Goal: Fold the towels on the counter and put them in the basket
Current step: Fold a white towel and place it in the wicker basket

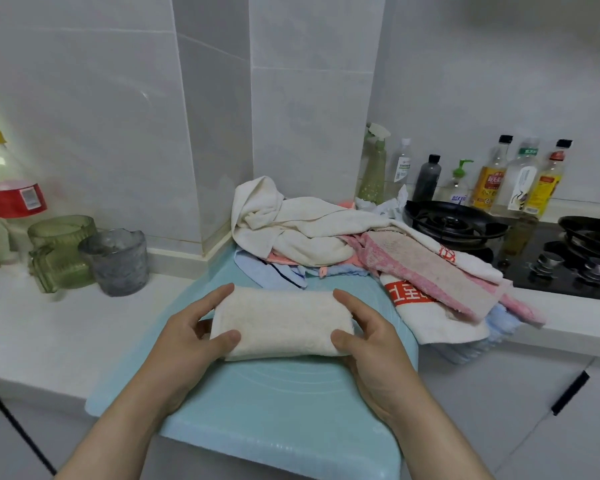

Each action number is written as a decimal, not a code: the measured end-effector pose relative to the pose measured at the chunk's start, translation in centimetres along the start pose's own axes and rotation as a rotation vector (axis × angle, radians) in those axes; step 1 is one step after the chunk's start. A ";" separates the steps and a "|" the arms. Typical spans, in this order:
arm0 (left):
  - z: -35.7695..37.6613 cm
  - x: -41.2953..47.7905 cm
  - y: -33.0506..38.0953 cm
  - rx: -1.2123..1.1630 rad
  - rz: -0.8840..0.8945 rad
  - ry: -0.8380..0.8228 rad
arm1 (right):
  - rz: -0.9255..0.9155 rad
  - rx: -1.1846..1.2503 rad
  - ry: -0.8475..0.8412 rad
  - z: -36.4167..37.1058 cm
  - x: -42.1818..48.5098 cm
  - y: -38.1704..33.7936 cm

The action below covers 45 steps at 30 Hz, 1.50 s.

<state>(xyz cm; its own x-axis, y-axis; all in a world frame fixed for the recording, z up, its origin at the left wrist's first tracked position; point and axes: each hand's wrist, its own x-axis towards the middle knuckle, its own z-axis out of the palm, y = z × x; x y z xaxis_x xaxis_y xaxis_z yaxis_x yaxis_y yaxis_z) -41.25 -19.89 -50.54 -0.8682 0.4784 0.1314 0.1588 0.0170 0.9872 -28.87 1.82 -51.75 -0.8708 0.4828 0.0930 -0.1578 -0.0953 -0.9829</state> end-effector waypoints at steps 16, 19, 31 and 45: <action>-0.2 1.1 5.3 0.012 -0.342 -0.064 | 0.386 -0.113 0.053 1.3 1.1 -6.0; -0.6 1.8 8.6 -0.045 -0.353 -0.021 | 0.397 -0.121 0.085 1.7 1.2 -9.6; 5.9 4.8 20.2 -0.178 -0.303 -0.240 | 0.293 -0.010 0.331 -3.3 -3.3 -23.0; 23.5 4.9 26.1 -0.197 -0.200 -0.479 | 0.197 -0.012 0.511 -18.8 -8.5 -30.0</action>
<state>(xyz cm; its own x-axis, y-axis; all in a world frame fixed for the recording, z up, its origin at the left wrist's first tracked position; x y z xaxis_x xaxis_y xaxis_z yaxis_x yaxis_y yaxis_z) -30.31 3.52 -26.28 -0.5546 0.8291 -0.0709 -0.1179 0.0060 0.9930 -7.98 16.93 -26.08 -0.5453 0.8188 -0.1796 -0.0067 -0.2185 -0.9758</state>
